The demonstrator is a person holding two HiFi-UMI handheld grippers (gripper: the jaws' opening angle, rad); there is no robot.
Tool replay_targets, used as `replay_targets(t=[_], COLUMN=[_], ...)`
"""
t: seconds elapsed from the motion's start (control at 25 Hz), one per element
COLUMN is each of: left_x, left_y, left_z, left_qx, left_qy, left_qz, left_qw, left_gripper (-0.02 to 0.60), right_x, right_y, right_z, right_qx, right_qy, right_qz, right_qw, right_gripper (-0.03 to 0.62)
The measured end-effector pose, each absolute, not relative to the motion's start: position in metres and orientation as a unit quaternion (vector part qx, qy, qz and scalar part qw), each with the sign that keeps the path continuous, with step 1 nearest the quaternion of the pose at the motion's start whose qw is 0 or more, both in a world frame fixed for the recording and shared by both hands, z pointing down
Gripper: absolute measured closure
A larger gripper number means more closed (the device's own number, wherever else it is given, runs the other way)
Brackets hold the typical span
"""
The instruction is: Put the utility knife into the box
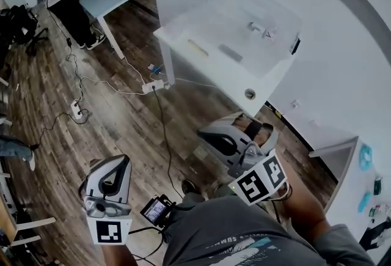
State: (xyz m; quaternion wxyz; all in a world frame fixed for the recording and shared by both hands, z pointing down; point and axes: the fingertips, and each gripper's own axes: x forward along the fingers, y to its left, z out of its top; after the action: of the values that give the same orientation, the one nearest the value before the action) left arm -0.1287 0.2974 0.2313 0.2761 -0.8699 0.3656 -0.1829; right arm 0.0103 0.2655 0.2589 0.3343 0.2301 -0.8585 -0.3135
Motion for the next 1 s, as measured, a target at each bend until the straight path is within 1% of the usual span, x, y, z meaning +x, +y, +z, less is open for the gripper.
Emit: replay_targets(t=[0.16, 0.32, 0.4, 0.56, 1.0], left_x=[-0.133, -0.113, -0.104, -0.096, -0.051], left_y=[0.276, 0.235, 0.219, 0.198, 0.137], left_z=[0.227, 0.218, 0.22, 0.237, 0.237], left_qx=[-0.877, -0.881, -0.878, -0.875, -0.857], left_qy=[0.36, 0.351, 0.352, 0.365, 0.381], left_qz=[-0.167, -0.131, -0.144, -0.188, -0.238], left_qw=[0.27, 0.29, 0.289, 0.255, 0.253], left_gripper=[0.571, 0.571, 0.571, 0.571, 0.571], right_x=[0.009, 0.031, 0.038, 0.048, 0.079], right_y=[0.25, 0.211, 0.196, 0.174, 0.106], right_z=[0.26, 0.259, 0.263, 0.275, 0.282], right_qx=[0.232, 0.247, 0.242, 0.228, 0.196], right_qy=[-0.859, -0.853, -0.859, -0.867, -0.887], right_qz=[-0.303, -0.303, -0.298, -0.291, -0.293], right_qw=[0.341, 0.346, 0.34, 0.334, 0.3], right_gripper=[0.585, 0.584, 0.585, 0.585, 0.583])
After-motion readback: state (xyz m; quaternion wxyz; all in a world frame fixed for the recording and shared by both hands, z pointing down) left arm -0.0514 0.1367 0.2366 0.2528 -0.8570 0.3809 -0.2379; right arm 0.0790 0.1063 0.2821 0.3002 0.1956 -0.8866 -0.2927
